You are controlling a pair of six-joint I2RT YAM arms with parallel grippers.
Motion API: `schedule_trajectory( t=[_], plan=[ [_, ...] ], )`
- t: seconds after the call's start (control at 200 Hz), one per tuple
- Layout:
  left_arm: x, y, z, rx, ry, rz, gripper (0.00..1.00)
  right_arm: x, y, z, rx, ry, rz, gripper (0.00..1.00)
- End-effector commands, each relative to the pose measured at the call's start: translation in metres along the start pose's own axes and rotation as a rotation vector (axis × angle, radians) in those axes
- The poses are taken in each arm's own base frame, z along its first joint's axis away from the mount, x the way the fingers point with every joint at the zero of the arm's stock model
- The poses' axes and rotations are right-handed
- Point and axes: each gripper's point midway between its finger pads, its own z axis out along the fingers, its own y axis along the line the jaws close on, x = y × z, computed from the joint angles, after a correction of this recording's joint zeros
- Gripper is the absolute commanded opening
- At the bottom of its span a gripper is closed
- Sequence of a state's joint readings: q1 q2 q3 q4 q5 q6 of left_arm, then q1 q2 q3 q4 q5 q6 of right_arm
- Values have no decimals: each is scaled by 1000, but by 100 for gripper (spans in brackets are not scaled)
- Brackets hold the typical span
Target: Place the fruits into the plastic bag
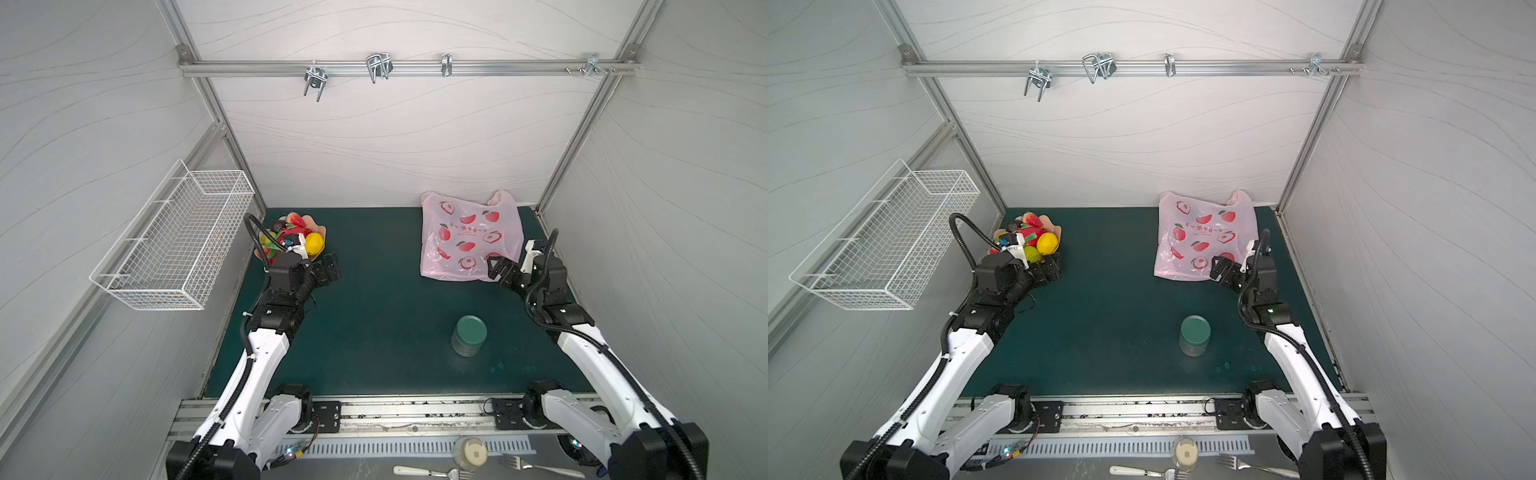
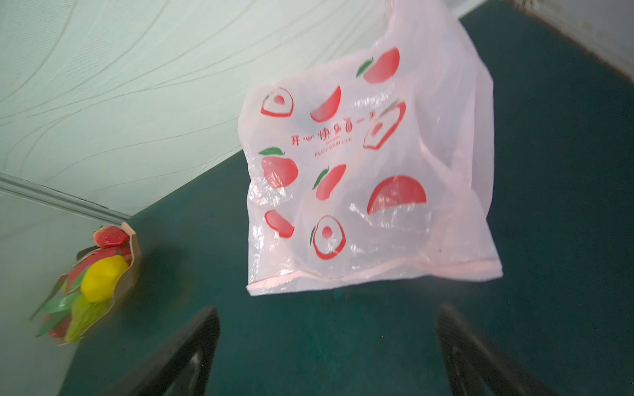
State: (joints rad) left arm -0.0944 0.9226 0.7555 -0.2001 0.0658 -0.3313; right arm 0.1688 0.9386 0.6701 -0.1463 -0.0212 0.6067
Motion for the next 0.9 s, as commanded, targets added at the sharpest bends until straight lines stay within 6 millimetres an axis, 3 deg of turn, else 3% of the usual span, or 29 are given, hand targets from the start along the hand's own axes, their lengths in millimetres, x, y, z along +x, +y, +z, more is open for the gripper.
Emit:
schedule_trajectory(
  t=[0.0, 0.17, 0.41, 0.665, 0.895],
  plan=[
    [4, -28, -11, 107, 92, -56, 99, 35, -2, -2, -54, 191, 299, 99],
    [21, -53, -10, 182, 185, -44, 97, 43, -6, 12, -91, 238, 475, 99],
    [39, -78, -7, 248, 258, -32, 97, 56, -20, 48, -90, 257, 590, 99],
    [41, -90, -8, 302, 295, -44, 95, 73, -40, 87, -43, 268, 637, 97],
    [33, -91, -14, 298, 288, -33, 95, 70, -43, 121, -32, 235, 643, 92]
  ],
)
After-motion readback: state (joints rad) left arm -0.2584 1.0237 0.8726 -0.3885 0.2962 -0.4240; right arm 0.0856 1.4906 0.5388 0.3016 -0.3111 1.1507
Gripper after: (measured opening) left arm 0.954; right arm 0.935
